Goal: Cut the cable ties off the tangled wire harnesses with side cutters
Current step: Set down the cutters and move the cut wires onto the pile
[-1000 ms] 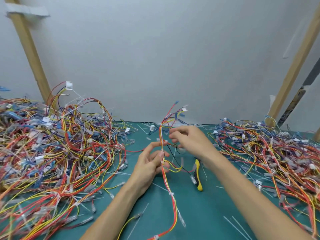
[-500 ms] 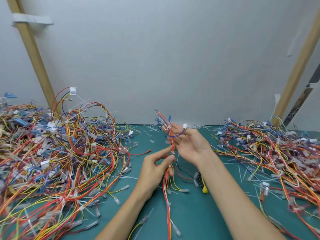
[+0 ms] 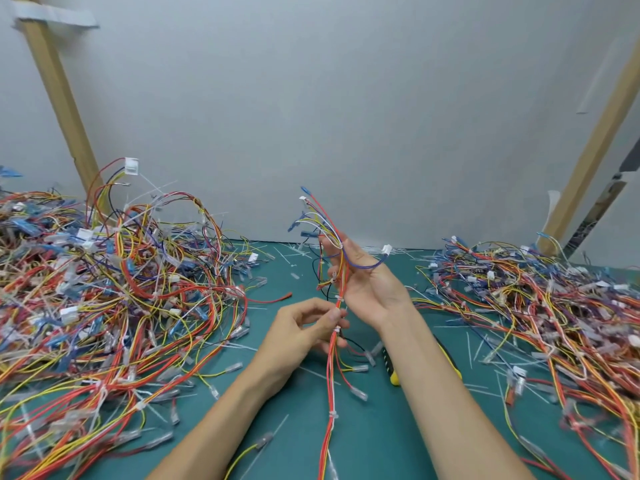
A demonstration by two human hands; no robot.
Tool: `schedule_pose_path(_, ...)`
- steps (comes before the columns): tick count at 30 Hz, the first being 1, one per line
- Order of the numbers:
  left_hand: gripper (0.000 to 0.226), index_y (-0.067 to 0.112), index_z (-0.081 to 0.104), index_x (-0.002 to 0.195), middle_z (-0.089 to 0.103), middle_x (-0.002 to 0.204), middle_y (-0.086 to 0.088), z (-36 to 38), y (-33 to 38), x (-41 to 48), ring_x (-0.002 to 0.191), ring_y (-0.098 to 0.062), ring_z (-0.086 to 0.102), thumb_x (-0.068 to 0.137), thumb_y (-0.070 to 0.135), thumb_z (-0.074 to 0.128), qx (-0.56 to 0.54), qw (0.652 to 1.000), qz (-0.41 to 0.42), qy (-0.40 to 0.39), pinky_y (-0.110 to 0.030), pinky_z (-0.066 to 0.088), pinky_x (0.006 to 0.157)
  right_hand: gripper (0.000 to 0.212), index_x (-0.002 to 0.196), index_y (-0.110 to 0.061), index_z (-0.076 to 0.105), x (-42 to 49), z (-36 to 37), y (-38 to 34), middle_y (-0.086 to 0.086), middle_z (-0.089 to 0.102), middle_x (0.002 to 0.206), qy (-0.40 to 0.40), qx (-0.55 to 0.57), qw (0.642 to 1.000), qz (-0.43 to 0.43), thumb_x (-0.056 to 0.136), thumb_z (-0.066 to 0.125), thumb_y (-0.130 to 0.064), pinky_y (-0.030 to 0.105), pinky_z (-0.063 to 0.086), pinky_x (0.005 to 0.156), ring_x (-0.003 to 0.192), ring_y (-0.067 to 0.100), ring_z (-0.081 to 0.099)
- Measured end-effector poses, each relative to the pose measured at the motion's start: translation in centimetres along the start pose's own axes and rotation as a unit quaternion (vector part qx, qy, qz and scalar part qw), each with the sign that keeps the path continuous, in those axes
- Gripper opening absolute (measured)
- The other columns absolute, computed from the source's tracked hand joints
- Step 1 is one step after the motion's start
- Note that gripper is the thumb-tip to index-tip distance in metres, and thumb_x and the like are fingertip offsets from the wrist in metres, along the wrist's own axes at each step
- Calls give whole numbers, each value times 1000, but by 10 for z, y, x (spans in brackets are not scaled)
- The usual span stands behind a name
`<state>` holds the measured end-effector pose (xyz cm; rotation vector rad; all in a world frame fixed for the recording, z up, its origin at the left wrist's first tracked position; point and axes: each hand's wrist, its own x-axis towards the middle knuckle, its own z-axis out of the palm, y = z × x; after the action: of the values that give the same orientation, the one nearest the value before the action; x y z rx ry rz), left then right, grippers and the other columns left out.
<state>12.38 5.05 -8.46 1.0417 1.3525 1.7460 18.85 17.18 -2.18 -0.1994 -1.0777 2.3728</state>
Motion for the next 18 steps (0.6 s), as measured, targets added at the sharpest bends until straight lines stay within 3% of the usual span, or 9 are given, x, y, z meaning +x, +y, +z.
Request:
schedule_pose_path(4, 26, 8, 68, 95, 75, 84, -7, -1, -2, 1, 64, -16, 69, 82, 29, 62, -2, 1000, -4, -15, -20, 54, 60, 27, 108, -10, 64, 0, -2, 0, 6, 69, 98, -8, 4, 1000, -4, 84, 55, -16, 18, 45, 54, 61, 5, 61)
schedule_pose_path(8, 26, 6, 68, 96, 75, 84, -8, -1, -3, 2, 64, -16, 69, 82, 28, 63, -6, 1000, 0, -15, -20, 53, 59, 27, 108, -10, 64, 0, -3, -1, 5, 70, 100, -14, 7, 1000, -12, 85, 53, -14, 18, 45, 55, 76, 7, 65)
schedule_pose_path(18, 27, 5, 67, 100, 74, 84, -7, -1, -5, 2, 65, -16, 67, 85, 26, 59, 0, 1000, 3, -9, -19, 51, 59, 31, 122, -9, 57, -1, -5, -3, 5, 67, 102, -26, -22, 999, -15, 96, 42, -5, 17, 44, 60, 68, 5, 60)
